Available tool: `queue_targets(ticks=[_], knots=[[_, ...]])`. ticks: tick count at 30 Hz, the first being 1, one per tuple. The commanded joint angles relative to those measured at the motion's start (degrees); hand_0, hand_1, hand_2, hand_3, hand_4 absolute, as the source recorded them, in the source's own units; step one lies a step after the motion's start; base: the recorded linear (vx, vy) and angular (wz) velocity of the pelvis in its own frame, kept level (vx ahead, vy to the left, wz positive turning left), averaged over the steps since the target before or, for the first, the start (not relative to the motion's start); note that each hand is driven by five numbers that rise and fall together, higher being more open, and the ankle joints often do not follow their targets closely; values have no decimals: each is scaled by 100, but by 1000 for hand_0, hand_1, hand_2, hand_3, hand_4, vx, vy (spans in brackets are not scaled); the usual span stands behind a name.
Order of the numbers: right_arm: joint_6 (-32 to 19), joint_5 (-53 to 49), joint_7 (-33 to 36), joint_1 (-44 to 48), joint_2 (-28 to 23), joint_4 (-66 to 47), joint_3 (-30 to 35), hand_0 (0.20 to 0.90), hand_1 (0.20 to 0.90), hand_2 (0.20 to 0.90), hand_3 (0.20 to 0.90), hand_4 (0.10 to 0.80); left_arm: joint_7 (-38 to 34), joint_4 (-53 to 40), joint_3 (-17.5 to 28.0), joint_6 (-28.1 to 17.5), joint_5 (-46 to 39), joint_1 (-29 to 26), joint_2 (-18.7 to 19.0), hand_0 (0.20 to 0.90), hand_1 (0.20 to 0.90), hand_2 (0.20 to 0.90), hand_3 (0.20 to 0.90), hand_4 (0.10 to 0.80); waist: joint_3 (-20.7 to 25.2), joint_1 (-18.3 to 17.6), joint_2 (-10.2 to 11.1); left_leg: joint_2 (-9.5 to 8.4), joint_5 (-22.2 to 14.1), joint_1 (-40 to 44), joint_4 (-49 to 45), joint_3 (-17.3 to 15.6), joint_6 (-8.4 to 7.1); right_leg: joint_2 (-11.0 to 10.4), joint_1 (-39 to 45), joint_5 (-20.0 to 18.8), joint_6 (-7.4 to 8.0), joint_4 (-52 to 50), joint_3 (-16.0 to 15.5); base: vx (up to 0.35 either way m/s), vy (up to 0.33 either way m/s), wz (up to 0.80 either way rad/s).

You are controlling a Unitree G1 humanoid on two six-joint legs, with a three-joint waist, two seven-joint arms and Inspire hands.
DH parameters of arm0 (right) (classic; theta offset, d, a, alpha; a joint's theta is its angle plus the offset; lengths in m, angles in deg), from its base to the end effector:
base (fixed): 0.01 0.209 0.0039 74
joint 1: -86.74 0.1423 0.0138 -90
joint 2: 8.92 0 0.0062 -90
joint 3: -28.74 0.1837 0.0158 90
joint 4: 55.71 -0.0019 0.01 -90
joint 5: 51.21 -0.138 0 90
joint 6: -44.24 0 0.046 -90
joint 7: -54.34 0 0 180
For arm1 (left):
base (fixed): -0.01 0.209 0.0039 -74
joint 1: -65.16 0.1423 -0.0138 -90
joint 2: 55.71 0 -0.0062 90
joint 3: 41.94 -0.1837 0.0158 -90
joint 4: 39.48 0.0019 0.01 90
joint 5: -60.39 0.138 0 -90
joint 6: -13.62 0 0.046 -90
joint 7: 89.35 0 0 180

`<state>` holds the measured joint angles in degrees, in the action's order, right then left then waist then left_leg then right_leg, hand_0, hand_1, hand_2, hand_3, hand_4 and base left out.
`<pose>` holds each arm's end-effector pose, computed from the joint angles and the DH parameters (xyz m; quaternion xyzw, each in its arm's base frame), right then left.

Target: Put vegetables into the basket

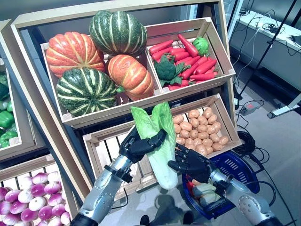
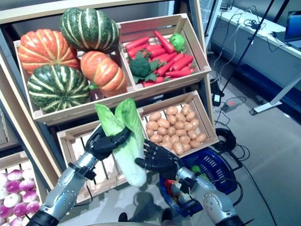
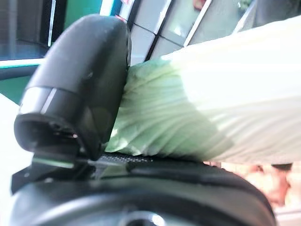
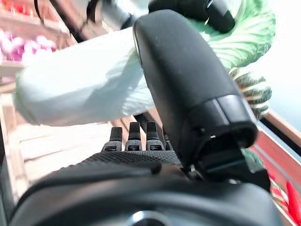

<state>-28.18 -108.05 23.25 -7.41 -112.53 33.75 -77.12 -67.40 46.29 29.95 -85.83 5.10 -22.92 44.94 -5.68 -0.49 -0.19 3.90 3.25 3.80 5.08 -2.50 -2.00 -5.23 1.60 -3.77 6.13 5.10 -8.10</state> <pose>0.1751 -0.1930 0.0207 0.2857 0.1981 0.3661 0.8632 0.1890 0.1783 0.0502 -0.2598 -0.0392 -0.2934 0.9192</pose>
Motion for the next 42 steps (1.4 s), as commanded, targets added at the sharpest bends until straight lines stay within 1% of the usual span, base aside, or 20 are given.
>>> queue_targets(ticks=[1,4,7,10,15,20,23,25,28,29,30,31,36,42], knots=[[39,-522,-828,381,42,-395,-120,900,900,900,900,800,892,-751,32,-174,-663,-841,-121,300,300,300,300,400,561,117,246,-124,-266,-63,-8,62,-2,-68,304,43,-47,-10,-190,0,0,0],[175,-782,-1095,427,14,-423,-198,900,900,900,900,800,1413,-841,-99,122,-1085,-949,-131,300,300,300,300,400,574,110,249,-121,-271,-59,-8,67,1,-62,309,47,-47,-10,-162,0,0,0],[251,-612,-1310,473,64,-416,-361,900,900,900,900,800,1804,-869,-243,245,-1268,-1071,-182,300,300,300,300,400,597,105,249,-120,-281,-46,-8,81,1,-63,320,56,-44,-10,-134,0,0,0],[415,-280,-1416,510,2,-386,-521,900,900,900,900,800,2144,-910,-377,54,-1100,-1226,-152,300,300,300,300,400,629,88,244,-112,-292,-39,-8,84,-5,-74,323,67,-36,-10,-110,0,0,0],[599,-125,-1621,500,-183,-347,-668,900,900,900,900,800,2251,-995,-492,-175,-920,-1473,22,300,300,300,300,400,656,64,246,-111,-294,-32,-8,88,-12,-83,341,70,-22,-10,-83,0,0,0],[863,211,-1830,461,-290,-252,-787,900,900,900,900,800,2369,-1002,-485,-326,-728,-1648,157,300,300,300,300,400,673,45,252,-117,-297,-3,-8,98,-11,-97,370,73,-18,-13,-66,0,0,0],[946,326,-1840,431,-348,-243,-827,900,900,900,900,800,2430,-1014,-442,-376,-588,-1661,220,300,300,300,300,400,692,43,250,-114,-290,-6,-8,104,-18,-100,366,71,-19,-18,-58,0,0,0],[1021,522,-1891,422,-396,-246,-846,900,900,900,900,800,2461,-1039,-463,-493,-434,-1692,346,300,300,300,300,400,690,36,244,-116,-281,-8,-8,109,-20,-99,363,64,-17,-19,-47,0,0,0],[1067,707,-1976,414,-544,-198,-881,900,900,900,900,800,2471,-1103,-454,-502,-313,-1753,490,300,300,300,300,400,697,46,246,-115,-265,-16,-8,118,-23,-108,361,49,-9,-16,-59,0,0,0],[1070,764,-1997,417,-559,-155,-885,542,542,542,542,562,2450,-1115,-456,-510,-268,-1778,521,300,300,300,300,400,699,46,248,-115,-262,-16,-8,123,-22,-109,362,47,-7,-15,-57,0,0,0],[1069,764,-1998,417,-558,-155,-885,495,495,495,495,530,2449,-1115,-456,-510,-268,-1778,522,300,300,300,300,400,699,46,248,-115,-262,-16,-8,123,-22,-109,363,47,-7,-15,-57,0,0,0],[1039,790,-1991,423,-567,-107,-897,300,300,300,300,400,2441,-1122,-455,-504,-253,-1800,544,300,300,300,300,400,698,52,251,-114,-259,-16,-8,129,-26,-112,369,46,-3,-13,-64,0,0,0],[1004,680,-1879,431,-602,-122,-906,300,300,300,300,400,2475,-1109,-425,-509,-193,-1795,596,300,300,300,300,400,716,58,256,-117,-245,-34,-8,143,-31,-113,356,32,1,-11,-60,0,0,0],[995,801,-1852,423,-587,-67,-875,300,300,300,300,400,2511,-1119,-407,-484,-22,-1791,669,300,300,300,300,400,720,60,248,-117,-241,-40,-8,136,-22,-114,345,33,5,-15,-51,0,0,0]])
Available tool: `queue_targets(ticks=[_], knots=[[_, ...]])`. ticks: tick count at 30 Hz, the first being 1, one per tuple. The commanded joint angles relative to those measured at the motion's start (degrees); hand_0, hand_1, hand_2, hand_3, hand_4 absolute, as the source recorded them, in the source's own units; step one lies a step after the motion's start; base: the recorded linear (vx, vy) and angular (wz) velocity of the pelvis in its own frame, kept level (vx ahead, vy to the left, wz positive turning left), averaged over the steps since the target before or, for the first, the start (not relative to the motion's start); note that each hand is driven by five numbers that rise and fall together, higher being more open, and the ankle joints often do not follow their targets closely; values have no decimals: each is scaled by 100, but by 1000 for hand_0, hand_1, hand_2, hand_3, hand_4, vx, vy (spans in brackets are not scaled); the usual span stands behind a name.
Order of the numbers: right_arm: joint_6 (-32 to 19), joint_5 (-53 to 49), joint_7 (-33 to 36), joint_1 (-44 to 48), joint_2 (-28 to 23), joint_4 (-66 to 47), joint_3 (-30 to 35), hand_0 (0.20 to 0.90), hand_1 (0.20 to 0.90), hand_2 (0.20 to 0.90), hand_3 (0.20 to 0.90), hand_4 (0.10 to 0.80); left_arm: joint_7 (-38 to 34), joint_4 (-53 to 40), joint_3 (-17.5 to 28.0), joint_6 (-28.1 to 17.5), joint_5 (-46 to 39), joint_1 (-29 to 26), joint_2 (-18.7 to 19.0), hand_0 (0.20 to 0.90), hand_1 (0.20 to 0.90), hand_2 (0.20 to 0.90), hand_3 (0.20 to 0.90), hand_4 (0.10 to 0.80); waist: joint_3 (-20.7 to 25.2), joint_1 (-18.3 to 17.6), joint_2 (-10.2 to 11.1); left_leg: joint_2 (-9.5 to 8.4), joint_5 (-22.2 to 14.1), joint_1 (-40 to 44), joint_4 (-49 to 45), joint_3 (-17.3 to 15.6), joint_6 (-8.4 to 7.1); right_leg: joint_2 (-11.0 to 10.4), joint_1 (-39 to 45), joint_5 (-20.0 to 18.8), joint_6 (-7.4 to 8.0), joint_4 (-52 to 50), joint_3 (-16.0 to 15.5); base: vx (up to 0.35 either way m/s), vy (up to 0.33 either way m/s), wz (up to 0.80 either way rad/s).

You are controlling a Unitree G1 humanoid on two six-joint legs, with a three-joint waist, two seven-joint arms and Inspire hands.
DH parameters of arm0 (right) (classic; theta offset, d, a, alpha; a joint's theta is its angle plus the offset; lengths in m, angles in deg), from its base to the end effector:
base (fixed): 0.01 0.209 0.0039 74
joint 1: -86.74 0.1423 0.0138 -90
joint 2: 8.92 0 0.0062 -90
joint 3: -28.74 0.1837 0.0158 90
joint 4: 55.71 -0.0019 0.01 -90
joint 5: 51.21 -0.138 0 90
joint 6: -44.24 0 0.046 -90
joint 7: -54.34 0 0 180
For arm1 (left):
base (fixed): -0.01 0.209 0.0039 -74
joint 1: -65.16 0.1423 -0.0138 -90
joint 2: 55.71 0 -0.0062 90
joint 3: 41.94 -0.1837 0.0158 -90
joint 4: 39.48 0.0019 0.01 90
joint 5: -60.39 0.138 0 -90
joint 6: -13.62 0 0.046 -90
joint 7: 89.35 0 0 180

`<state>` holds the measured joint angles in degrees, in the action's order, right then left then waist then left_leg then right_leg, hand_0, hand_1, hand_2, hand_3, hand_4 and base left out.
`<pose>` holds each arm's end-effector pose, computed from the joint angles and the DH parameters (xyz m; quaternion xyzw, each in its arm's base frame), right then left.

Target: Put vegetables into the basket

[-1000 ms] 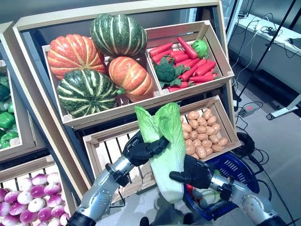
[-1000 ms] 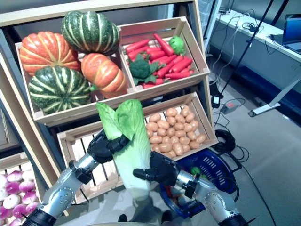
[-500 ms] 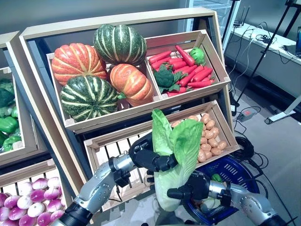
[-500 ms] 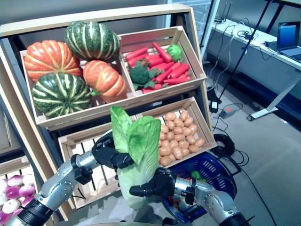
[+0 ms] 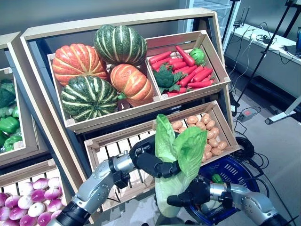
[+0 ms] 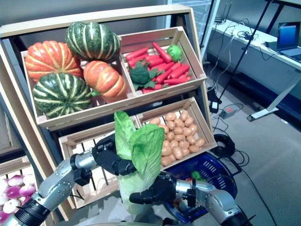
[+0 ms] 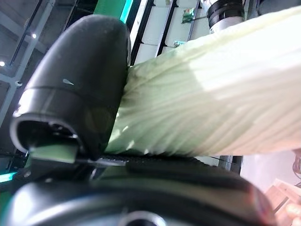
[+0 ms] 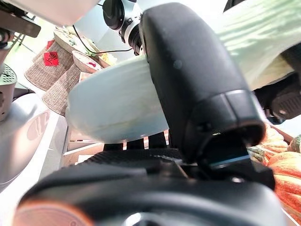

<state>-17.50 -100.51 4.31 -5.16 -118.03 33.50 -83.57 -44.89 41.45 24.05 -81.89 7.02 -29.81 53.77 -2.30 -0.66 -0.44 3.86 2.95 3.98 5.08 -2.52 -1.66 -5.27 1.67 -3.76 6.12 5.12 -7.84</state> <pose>0.1706 -0.1938 0.0148 0.2366 0.3011 0.5362 0.7522 0.2032 0.1733 0.0786 -0.1582 -0.0587 -0.5610 0.8104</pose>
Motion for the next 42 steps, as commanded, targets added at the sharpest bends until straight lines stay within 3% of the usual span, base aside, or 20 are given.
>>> queue_targets(ticks=[1,6,7,8,9,14,17,20,23,27,32,37,42], knots=[[-94,37,53,196,-39,-34,-240,300,300,300,300,400,231,-634,181,-863,-166,-1112,-205,300,300,300,300,400,387,79,268,-117,-207,-59,-8,141,-57,-110,336,30,7,-19,-80,0,0,0],[-304,-167,368,229,-60,-7,-191,300,300,300,300,400,-51,-577,178,-890,53,-1126,-132,300,300,300,300,400,348,83,251,-117,-211,-39,-8,145,-56,-120,346,48,6,-40,-89,0,0,0],[-386,-233,570,208,-48,27,-90,300,300,300,300,400,-186,-556,274,-801,80,-1075,-113,418,418,418,418,478,343,88,244,-114,-219,-21,-8,148,-56,-125,365,55,6,-40,-95,32,-2,0],[-431,-299,697,200,-44,51,-43,300,300,300,300,400,-291,-541,312,-759,114,-1054,-111,580,580,580,580,587,339,90,241,-113,-223,-13,-8,149,-56,-128,375,57,6,-38,-99,45,-8,1],[-507,-398,924,166,-14,87,61,300,300,300,300,400,-501,-533,405,-684,222,-985,-108,900,900,900,900,800,336,93,235,-115,-224,-11,-8,159,-54,-129,380,55,9,-33,-100,51,-11,1],[-881,-815,2079,-285,192,36,936,300,300,300,300,400,-1557,-377,1263,-754,1120,-171,141,900,900,900,900,800,291,90,196,-123,-229,-13,-8,174,-36,-133,389,59,20,-12,-102,54,-14,1],[-1154,-968,2305,-645,321,14,1509,300,300,300,300,400,-1824,-244,1818,-561,1286,422,126,900,900,900,900,800,251,91,192,-122,-224,-43,-8,147,-20,-137,352,63,18,-12,-114,55,-25,1],[-1405,-934,2549,-975,389,-104,1976,300,300,300,300,400,-2194,-151,2169,-401,1634,981,-2,900,900,900,900,800,156,86,193,-131,-200,-99,-8,109,1,-134,269,74,16,-45,-114,34,-15,0],[-1729,-1006,2885,-1000,318,-58,2213,300,300,300,300,400,-2558,10,2270,-456,1804,1200,-22,900,900,900,900,800,-34,99,189,-154,-167,-292,-48,80,18,-131,37,89,4,-142,-95,-78,-17,0],[-2507,-1298,3568,-536,264,251,2394,300,300,300,300,400,-3310,343,2230,-777,2021,941,25,900,900,900,900,800,-648,122,164,-190,-117,-872,-254,107,39,-117,-542,97,-53,-397,-63,-281,-29,1],[-3804,-1556,4669,201,629,681,2657,300,300,300,300,400,-4757,661,2154,-1269,2614,400,-104,900,900,900,900,800,-1481,80,84,-234,25,-1544,-536,166,52,-48,-1195,126,-128,-828,-40,-239,-21,0],[-4833,-2476,5424,876,1040,942,3017,300,300,300,300,400,-4865,703,1830,-1364,2380,-28,-479,900,900,900,900,800,-2145,113,-32,-306,89,-2297,-931,197,35,19,-1866,122,-199,-1201,-100,-195,4,4],[-5341,-2810,5975,1561,1059,1497,3255,300,300,300,300,400,-4736,613,1522,-1515,1619,-471,-666,900,900,900,900,800,-2691,192,-50,-386,39,-3147,-1608,199,-25,20,-2493,171,-263,-1651,-217,-151,-17,4]])
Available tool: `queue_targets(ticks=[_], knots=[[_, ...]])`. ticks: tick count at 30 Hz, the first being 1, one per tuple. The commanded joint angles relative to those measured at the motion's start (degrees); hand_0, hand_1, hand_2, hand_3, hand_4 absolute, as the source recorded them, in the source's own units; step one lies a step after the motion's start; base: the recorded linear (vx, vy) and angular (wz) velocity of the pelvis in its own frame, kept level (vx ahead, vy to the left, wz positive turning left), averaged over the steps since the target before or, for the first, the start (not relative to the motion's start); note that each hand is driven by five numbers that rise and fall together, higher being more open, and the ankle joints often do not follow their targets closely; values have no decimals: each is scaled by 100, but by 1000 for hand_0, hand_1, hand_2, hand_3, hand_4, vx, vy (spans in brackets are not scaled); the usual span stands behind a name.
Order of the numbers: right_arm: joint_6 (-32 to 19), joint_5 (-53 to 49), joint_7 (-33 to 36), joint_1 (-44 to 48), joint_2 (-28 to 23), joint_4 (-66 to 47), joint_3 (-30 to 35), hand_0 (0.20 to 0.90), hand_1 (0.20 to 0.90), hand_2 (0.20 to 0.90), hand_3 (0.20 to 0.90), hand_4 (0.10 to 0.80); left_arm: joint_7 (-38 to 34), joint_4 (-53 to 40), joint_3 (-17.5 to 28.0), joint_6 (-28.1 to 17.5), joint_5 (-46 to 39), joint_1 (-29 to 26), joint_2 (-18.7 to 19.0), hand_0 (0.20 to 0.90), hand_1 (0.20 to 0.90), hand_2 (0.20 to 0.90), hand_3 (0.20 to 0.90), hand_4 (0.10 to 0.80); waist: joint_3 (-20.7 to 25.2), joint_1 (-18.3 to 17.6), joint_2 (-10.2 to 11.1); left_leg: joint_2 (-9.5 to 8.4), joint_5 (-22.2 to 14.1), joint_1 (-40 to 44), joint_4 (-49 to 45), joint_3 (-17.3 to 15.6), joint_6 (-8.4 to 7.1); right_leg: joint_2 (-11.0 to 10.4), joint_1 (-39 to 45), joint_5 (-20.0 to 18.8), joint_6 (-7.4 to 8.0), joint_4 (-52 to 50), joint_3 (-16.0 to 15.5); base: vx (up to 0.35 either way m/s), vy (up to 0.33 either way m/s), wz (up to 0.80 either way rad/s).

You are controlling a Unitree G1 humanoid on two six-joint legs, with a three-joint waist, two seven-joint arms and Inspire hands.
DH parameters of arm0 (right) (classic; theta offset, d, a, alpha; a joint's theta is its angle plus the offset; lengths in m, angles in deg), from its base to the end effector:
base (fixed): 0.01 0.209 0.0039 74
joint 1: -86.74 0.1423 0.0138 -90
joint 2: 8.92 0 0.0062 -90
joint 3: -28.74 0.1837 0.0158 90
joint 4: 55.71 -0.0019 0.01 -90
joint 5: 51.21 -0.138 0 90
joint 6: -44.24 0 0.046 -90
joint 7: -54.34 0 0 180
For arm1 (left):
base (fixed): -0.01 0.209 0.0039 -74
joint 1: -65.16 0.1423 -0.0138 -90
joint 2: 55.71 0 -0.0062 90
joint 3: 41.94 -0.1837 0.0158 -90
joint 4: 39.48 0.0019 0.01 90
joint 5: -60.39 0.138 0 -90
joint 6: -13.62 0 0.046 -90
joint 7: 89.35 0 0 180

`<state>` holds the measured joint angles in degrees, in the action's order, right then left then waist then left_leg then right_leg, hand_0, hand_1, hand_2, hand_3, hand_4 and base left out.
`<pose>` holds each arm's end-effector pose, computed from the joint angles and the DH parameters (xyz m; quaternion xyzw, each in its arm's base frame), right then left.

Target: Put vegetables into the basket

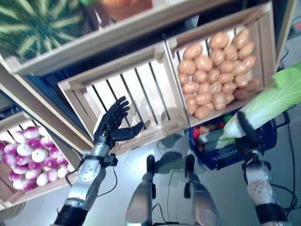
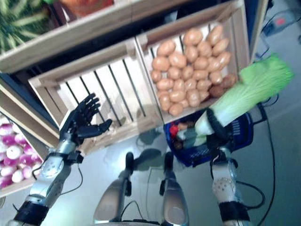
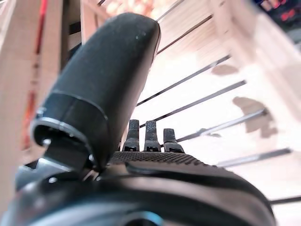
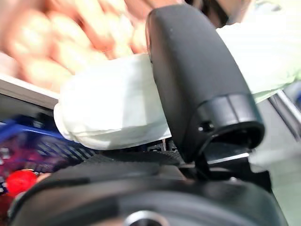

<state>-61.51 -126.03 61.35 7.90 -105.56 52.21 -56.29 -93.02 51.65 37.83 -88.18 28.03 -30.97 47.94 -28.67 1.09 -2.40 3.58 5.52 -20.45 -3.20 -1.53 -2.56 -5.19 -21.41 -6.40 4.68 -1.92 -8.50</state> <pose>0.2349 -0.2576 0.0608 0.4412 -0.0957 -0.1941 0.8709 0.2213 0.2088 0.0807 -0.0302 -0.0981 -0.0531 0.9933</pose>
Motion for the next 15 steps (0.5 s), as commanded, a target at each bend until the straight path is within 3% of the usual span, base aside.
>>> queue_targets(ticks=[1,4,10,15], knots=[[-972,-309,370,327,-194,-313,523,300,300,300,300,400,68,-390,86,-903,-498,-413,-116,900,900,900,900,800,-88,24,151,-369,-237,-814,-870,109,66,5,-279,439,-127,-1004,-162,-97,-74,6],[-1199,-616,632,613,-233,-64,525,300,300,300,300,400,40,-391,-130,-988,-476,-562,-163,900,900,900,900,800,-113,81,200,-434,-281,-1307,-1144,131,87,-27,-731,420,-168,-1179,-214,-78,-94,8],[-1460,-2026,147,1011,-236,724,715,300,300,300,300,400,120,-310,-373,-1027,-639,-766,-189,900,900,900,900,800,-113,168,130,-539,-462,-2025,-1749,200,157,-167,-1564,485,-170,-1730,-194,-40,-54,15],[-1305,-2512,44,1406,-336,1254,772,300,300,300,300,400,137,-274,-508,-1070,-613,-954,-190,900,900,900,900,800,-113,233,21,-622,-496,-2408,-1988,227,218,-268,-2026,483,-147,-2017,-132,-42,-25,11]])
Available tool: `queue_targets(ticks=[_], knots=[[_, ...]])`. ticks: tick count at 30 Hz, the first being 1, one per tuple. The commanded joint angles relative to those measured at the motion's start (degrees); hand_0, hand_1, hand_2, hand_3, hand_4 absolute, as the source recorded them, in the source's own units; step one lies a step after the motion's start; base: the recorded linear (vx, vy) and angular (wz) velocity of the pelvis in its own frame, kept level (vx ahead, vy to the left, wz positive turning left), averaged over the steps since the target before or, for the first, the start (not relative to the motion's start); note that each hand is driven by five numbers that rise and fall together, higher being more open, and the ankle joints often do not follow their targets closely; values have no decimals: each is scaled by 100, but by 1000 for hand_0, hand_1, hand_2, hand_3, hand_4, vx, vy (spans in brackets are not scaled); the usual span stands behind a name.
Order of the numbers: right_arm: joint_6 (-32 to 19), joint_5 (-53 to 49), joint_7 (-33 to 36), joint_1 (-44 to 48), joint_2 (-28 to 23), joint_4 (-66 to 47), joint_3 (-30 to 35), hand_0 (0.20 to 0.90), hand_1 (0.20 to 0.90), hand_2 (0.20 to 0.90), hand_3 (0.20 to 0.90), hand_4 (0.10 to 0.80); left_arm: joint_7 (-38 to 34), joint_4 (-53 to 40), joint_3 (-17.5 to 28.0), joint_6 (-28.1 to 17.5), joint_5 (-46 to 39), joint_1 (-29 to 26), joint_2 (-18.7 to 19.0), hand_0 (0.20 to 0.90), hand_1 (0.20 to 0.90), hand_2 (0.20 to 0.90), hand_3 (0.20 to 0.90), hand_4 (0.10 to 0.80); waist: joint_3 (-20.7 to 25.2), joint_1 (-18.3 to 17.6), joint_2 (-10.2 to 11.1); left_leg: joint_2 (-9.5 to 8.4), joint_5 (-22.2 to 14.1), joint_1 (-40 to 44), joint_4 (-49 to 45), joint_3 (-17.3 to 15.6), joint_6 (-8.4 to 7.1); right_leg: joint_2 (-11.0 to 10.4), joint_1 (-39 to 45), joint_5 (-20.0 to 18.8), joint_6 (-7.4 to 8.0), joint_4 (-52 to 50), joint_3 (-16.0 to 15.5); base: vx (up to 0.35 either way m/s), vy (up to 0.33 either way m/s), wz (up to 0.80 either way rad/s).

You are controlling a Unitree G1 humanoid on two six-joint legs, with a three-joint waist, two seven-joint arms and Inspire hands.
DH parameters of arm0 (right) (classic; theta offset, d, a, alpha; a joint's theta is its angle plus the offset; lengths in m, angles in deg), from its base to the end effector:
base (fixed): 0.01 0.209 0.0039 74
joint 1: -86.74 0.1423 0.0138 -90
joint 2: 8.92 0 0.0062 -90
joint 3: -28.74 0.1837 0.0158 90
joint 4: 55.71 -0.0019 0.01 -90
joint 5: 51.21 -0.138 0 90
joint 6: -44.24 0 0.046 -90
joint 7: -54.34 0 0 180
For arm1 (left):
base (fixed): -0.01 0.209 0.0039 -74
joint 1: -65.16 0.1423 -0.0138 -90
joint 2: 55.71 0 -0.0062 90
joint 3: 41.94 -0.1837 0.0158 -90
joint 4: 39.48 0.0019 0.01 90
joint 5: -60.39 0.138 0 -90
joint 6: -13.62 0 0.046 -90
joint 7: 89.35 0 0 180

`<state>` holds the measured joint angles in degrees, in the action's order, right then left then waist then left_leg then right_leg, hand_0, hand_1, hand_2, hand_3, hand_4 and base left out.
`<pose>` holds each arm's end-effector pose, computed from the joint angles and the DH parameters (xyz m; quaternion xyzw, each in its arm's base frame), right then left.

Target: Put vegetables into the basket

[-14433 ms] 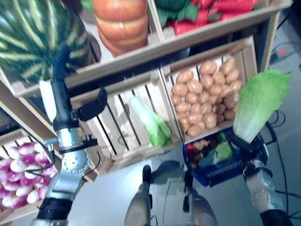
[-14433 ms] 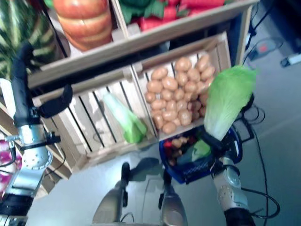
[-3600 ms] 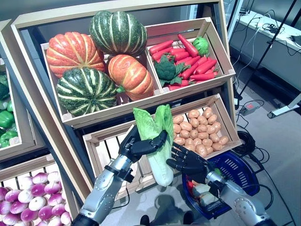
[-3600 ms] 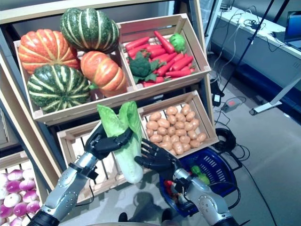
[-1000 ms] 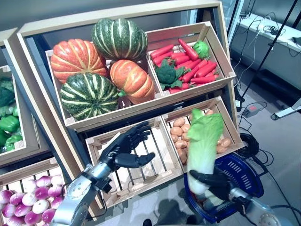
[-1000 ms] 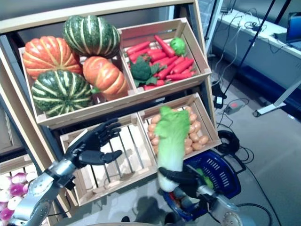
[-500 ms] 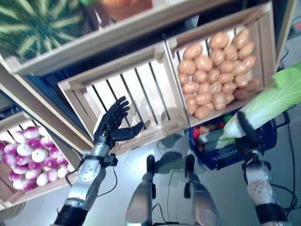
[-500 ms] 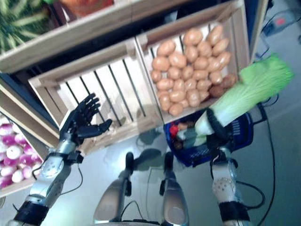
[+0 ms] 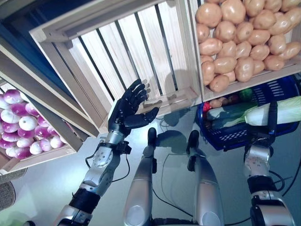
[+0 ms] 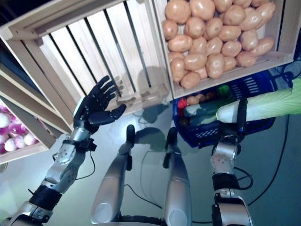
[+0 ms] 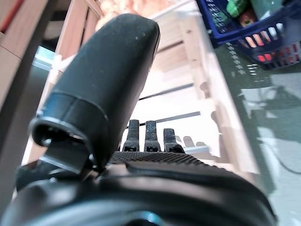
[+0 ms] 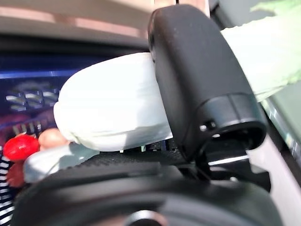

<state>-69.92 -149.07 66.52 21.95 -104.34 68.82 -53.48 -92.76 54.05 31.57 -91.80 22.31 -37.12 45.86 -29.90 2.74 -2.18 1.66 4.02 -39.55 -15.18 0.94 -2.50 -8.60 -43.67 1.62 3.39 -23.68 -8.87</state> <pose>0.2716 -0.2673 0.0672 0.6243 -0.1184 -0.3190 0.7032 0.2372 0.1821 0.0869 -0.0941 -0.1258 -0.1012 0.9824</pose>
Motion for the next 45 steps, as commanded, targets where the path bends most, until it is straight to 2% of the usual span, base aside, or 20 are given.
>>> queue_targets(ticks=[1,7,9,18,19,20,21,28,34,37,39,42,43,45], knots=[[-431,-213,-480,61,-459,-351,490,300,300,300,300,400,114,-502,106,-730,-45,-361,-3,900,900,900,900,800,10,70,-22,-445,-349,-552,-825,-15,216,66,141,-322,-18,131,-83,-43,-10,4],[-46,-461,-474,617,-517,240,378,300,300,300,300,400,35,-441,-1,-843,-56,-609,-95,900,900,900,900,800,10,103,-174,-488,-361,-810,-944,-8,224,61,-163,-303,-46,-18,-33,-45,1,3],[251,-384,-361,818,-497,536,283,300,300,300,300,400,137,-420,-19,-930,-194,-708,-131,900,900,900,900,800,10,124,-222,-516,-341,-864,-947,8,226,77,-237,-311,-58,-50,-18,-44,8,2],[915,-367,147,1373,-554,1248,-100,300,300,300,300,400,359,-397,-213,-971,-397,-978,-157,900,900,900,900,800,10,229,-177,-565,-281,-846,-846,30,205,172,-197,-364,-117,86,-39,-8,-6,0],[964,-383,234,1402,-540,1313,-113,356,356,356,356,438,339,-391,-225,-971,-377,-996,-158,900,900,900,900,800,10,237,-177,-571,-281,-842,-848,34,205,179,-190,-357,-117,80,-43,0,0,0],[1062,-411,334,1451,-571,1429,-100,672,672,672,672,648,328,-364,-239,-1001,-310,-1007,-157,900,900,900,900,800,10,249,-175,-574,-281,-837,-837,30,207,188,-183,-355,-124,84,-56,0,0,0],[1103,-460,433,1524,-579,1537,-108,900,900,900,900,800,283,-356,-288,-1030,-258,-1051,-155,900,900,900,900,800,10,262,-178,-582,-270,-840,-821,31,216,207,-184,-356,-138,88,-62,0,0,0],[945,-610,869,1484,-511,1694,19,900,900,900,900,800,317,-462,-323,-1019,-249,-1022,-69,900,900,900,900,800,10,300,-140,-608,-301,-533,-681,46,220,260,138,-318,-154,181,-130,14,-35,1],[491,-806,651,1251,-327,1625,111,900,900,900,900,800,559,-494,-215,-970,-282,-895,68,900,900,900,900,800,10,322,-139,-637,-152,171,-94,82,205,303,816,-364,-117,577,-207,-2,-17,1],[436,-240,729,1096,-179,1512,85,900,900,900,900,800,787,-526,-241,-691,-60,-864,163,900,900,900,900,800,57,315,-131,-541,-45,796,381,58,172,296,1446,-394,-82,921,-244,37,27,-3],[423,100,802,896,-100,1435,26,900,900,900,900,800,963,-500,-276,-472,-67,-789,208,900,900,900,900,800,259,300,-122,-467,48,1056,643,38,159,298,1715,-439,-66,1130,-263,70,53,-10],[267,1102,878,439,-22,1275,-213,900,900,900,900,800,1185,-475,-383,-465,569,-661,413,900,900,900,900,800,617,282,-110,-316,131,1467,1015,-4,116,299,2162,-435,-52,1427,-315,110,57,-9],[214,1343,896,201,30,1137,-284,900,900,900,900,800,1305,-511,-415,-390,605,-582,497,900,900,900,900,800,728,262,-101,-275,133,1629,1106,-12,104,310,2323,-419,-49,1506,-286,176,85,-8],[245,2473,817,-419,54,913,-431,900,900,900,900,800,1792,-555,-389,-75,492,-319,586,900,900,900,900,800,999,211,-84,-176,154,1943,1337,-69,86,321,2651,-431,-36,1744,-232,191,94,-6]])
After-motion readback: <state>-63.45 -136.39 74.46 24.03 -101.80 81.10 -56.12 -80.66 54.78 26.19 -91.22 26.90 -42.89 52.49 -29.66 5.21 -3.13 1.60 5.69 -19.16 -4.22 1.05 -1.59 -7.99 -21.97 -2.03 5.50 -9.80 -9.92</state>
